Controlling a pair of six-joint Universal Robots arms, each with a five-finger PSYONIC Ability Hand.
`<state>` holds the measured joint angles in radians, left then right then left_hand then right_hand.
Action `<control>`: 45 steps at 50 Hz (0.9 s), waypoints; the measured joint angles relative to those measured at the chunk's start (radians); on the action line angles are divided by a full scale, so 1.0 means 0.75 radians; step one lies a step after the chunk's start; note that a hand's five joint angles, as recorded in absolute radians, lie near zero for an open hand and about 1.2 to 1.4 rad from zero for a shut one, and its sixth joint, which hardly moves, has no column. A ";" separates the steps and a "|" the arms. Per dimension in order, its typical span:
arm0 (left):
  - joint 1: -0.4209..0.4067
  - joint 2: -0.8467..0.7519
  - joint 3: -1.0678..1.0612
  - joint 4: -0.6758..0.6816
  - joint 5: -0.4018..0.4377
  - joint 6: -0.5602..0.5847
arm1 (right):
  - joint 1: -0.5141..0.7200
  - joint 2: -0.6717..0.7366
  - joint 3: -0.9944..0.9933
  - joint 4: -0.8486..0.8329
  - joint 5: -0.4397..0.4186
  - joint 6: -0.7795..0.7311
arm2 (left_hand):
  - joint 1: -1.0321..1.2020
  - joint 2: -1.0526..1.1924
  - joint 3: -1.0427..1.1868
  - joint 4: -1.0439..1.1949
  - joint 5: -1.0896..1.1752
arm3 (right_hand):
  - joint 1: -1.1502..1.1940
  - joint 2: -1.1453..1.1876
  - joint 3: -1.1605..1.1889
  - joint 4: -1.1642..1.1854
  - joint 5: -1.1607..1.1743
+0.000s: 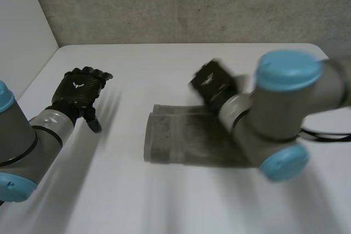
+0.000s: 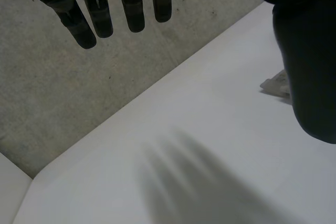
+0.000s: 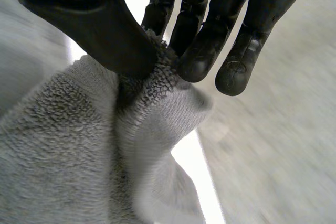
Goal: Fold the towel.
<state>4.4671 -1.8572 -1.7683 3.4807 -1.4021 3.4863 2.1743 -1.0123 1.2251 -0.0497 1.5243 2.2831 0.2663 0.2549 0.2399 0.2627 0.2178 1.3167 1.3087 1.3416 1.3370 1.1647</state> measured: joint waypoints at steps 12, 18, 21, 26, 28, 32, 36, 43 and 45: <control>-0.001 -0.002 -0.002 0.000 0.002 0.001 | 0.174 0.099 0.116 -0.012 -0.207 0.043 | 0.000 0.000 0.000 0.000 0.000 | -1.370 -1.388 -1.405 -1.401 -1.449; -0.003 -0.002 -0.008 0.000 0.003 0.001 | 0.061 -0.015 0.163 -0.007 -0.221 0.303 | 0.000 0.000 0.000 0.000 0.000 | -1.439 -1.421 -1.469 -1.444 -1.473; -0.004 -0.002 -0.013 0.000 0.003 0.002 | -0.028 -0.079 0.205 0.006 -0.218 0.414 | 0.000 0.000 0.000 0.000 0.000 | -1.443 -1.421 -1.469 -1.444 -1.473; -0.006 -0.001 -0.020 0.000 0.004 0.002 | -0.155 -0.154 0.304 0.044 -0.215 0.503 | 0.000 0.000 0.000 0.000 0.000 | -1.445 -1.421 -1.469 -1.444 -1.473; -0.009 -0.001 -0.022 0.001 0.004 0.003 | -0.212 -0.174 0.364 0.073 -0.215 0.513 | 0.000 0.000 0.000 0.000 0.000 | -1.445 -1.421 -1.469 -1.444 -1.473; -0.014 -0.002 -0.024 0.002 0.003 0.003 | -0.303 -0.183 0.474 0.113 -0.218 0.477 | 0.000 0.000 0.000 0.000 0.000 | -1.445 -1.421 -1.469 -1.444 -1.473; -0.017 -0.003 -0.025 0.002 0.002 0.003 | -0.361 -0.180 0.547 0.124 -0.218 0.427 | 0.000 0.000 0.000 0.000 0.000 | -1.265 -1.241 -1.289 -1.276 -1.279; -0.023 -0.006 -0.027 0.004 0.002 0.003 | -0.427 -0.165 0.604 0.107 -0.212 0.366 | 0.000 0.000 0.000 0.000 0.000 | -0.688 -0.673 -0.722 -0.716 -0.717; -0.025 -0.007 -0.027 0.004 0.002 0.003 | -0.431 -0.158 0.604 0.101 -0.206 0.361 | 0.000 0.000 0.000 0.000 0.000 | -0.592 -0.584 -0.627 -0.627 -0.629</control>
<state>4.4483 -1.8621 -1.7887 3.4837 -1.4006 3.4883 1.8513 -1.1307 1.6783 0.0262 1.3698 2.5539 0.2660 0.2549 0.2397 0.2627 0.2178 0.8724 0.8708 0.8718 0.8669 0.6927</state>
